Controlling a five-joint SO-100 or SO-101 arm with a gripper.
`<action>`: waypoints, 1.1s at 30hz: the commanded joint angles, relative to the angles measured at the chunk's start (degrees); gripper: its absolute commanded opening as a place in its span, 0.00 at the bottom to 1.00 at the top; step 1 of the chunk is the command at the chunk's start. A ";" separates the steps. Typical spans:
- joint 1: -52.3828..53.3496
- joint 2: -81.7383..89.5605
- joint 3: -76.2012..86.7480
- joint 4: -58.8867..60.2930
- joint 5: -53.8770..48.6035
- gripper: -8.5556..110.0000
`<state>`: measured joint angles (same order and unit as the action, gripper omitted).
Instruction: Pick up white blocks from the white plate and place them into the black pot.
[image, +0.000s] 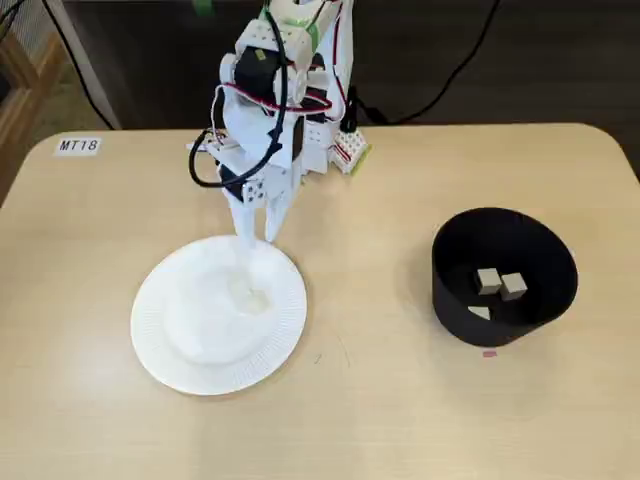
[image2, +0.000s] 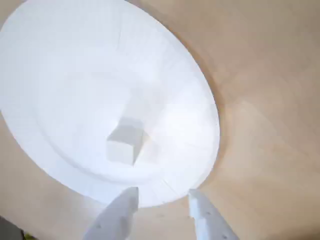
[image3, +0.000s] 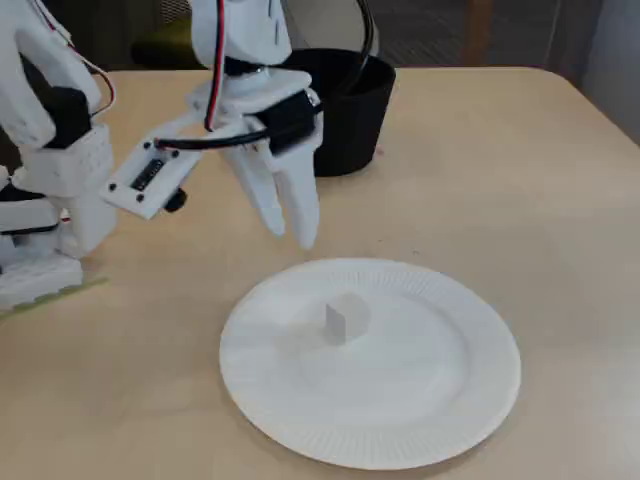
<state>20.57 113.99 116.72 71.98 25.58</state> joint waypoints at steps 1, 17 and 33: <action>0.53 -2.55 -3.52 0.09 -1.67 0.24; 2.02 -20.30 -14.33 -0.79 -7.12 0.33; 2.20 -31.29 -21.01 -3.25 -7.12 0.32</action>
<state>22.59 82.97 98.44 69.79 18.46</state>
